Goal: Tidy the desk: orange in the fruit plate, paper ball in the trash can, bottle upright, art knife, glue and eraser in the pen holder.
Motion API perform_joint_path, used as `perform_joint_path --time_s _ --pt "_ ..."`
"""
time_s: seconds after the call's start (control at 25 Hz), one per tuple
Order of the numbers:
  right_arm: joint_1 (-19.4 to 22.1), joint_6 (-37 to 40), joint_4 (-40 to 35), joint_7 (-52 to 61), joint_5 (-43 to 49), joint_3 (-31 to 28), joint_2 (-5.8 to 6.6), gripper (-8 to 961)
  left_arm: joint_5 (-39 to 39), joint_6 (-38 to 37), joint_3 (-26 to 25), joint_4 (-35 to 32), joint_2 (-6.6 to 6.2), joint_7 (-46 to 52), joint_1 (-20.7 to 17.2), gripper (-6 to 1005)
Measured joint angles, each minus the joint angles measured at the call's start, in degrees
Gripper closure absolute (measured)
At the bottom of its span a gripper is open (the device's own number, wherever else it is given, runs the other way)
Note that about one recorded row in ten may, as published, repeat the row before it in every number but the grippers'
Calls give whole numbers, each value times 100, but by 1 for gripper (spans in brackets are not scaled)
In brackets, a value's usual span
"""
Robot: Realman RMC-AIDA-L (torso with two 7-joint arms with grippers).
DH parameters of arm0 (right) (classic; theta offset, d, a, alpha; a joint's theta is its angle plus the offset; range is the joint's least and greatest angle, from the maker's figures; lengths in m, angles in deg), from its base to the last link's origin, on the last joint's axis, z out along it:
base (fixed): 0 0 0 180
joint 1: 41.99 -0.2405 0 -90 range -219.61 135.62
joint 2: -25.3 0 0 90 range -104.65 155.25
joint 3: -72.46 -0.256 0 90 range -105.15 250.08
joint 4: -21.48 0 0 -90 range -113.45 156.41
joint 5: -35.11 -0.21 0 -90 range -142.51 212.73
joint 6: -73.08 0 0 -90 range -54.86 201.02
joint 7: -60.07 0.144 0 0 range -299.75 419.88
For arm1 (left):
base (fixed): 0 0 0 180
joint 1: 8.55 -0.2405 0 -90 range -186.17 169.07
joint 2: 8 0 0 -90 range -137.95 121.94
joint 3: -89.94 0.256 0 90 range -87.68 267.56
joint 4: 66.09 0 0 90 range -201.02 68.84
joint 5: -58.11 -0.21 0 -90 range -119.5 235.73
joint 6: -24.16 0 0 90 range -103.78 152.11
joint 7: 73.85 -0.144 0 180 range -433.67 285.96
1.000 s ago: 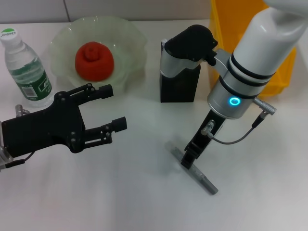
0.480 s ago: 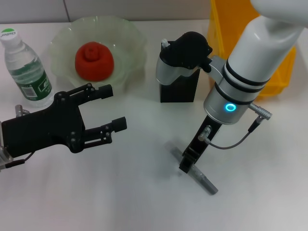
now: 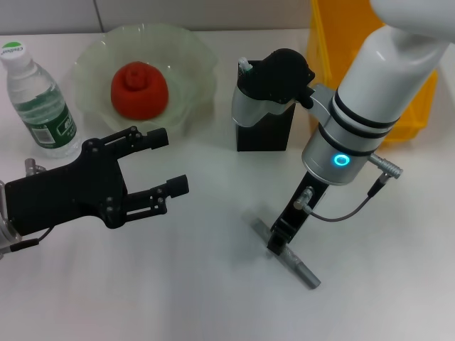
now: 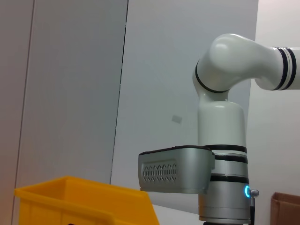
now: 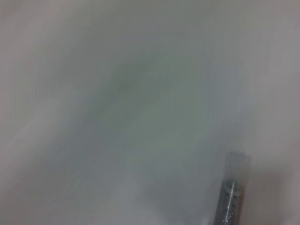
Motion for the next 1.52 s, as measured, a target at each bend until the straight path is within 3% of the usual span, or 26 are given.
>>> perform_joint_path --time_s 0.16,0.4,0.84,1.32,1.52 --pt "0 0 1 0 0 5 0 655 0 0 0 2 0 -2 3 212" --pt "0 0 0 0 0 10 0 728 0 0 0 2 0 -3 6 212" --pt "-20 -76 -1 -2 -55 366 0 725 0 1 0 2 0 -3 25 212" --pt "-40 -89 -121 -11 -73 400 0 812 0 9 0 2 -6 -3 23 211" --pt "352 -97 -790 -41 -45 156 29 812 2 12 -6 2 -8 -3 23 211"
